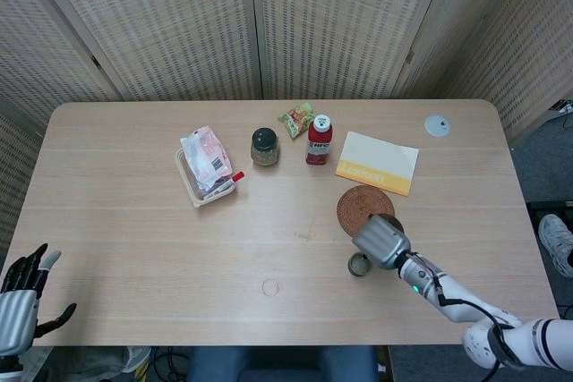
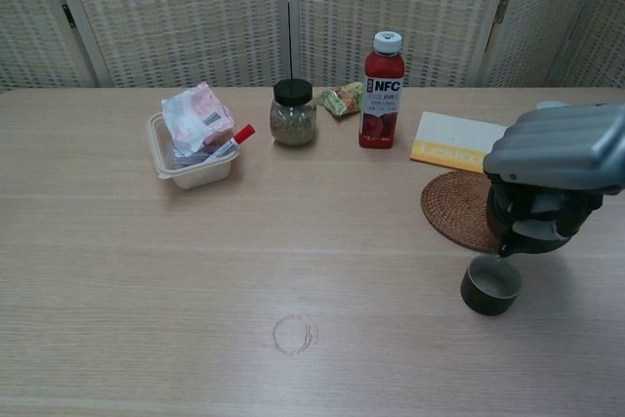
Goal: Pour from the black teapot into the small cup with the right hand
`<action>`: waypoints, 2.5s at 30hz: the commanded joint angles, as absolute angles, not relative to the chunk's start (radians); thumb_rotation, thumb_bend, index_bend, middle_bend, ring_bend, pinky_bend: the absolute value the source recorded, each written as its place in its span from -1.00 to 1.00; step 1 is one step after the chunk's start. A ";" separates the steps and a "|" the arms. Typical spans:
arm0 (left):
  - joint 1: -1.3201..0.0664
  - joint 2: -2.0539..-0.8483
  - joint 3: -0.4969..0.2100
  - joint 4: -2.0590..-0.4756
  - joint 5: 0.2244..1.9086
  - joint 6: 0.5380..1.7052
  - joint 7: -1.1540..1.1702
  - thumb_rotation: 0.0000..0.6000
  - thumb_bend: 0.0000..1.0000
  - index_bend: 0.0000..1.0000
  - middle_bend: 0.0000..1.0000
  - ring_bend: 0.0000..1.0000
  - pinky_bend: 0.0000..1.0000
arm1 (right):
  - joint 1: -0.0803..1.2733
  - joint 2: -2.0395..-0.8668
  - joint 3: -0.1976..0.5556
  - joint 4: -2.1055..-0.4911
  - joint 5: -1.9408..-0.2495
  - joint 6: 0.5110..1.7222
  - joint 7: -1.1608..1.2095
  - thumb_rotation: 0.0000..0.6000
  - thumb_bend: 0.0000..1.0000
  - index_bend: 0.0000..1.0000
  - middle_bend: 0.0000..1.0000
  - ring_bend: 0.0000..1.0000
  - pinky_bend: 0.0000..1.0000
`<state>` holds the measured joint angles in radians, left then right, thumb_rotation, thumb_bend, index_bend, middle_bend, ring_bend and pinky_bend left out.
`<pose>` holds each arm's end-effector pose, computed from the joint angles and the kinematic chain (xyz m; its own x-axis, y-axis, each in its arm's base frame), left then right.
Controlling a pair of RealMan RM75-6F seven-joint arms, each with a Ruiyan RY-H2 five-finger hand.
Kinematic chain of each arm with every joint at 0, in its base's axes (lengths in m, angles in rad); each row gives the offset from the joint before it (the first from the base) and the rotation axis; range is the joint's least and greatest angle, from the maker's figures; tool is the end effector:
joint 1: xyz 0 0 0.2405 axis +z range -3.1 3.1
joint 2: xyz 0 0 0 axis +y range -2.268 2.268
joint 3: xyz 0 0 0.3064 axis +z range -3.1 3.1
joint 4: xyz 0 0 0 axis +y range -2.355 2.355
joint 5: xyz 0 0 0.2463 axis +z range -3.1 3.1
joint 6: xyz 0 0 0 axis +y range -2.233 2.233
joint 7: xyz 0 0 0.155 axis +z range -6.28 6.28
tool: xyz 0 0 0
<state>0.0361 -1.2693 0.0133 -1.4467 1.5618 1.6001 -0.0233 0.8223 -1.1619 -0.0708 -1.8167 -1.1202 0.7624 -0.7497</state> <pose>-0.3995 0.1374 0.1099 0.3920 -0.0021 0.9200 0.9192 0.0402 -0.3916 -0.2120 -0.3322 0.0108 0.8931 -0.2324 0.3851 -0.4332 -0.6748 0.5975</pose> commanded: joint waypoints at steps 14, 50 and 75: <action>0.038 -1.270 0.012 -1.443 1.566 1.604 -0.028 1.00 -0.59 -0.79 -1.00 -0.86 -0.92 | 0.864 -1.152 -0.111 -1.869 -1.070 0.816 -0.893 1.00 0.32 0.92 1.00 0.79 -0.18; 0.046 -1.272 0.012 -1.432 1.567 1.613 -0.041 1.00 -0.59 -0.79 -1.00 -0.86 -0.92 | 0.902 -1.156 -0.165 -1.920 -1.008 0.887 -1.029 1.00 0.32 0.92 1.00 0.79 -0.18; 0.049 -1.273 0.010 -1.424 1.565 1.612 -0.049 1.00 -0.59 -0.79 -1.00 -0.86 -0.92 | 0.919 -1.169 -0.183 -1.926 -0.990 0.906 -1.058 1.00 0.32 0.92 1.00 0.80 -0.18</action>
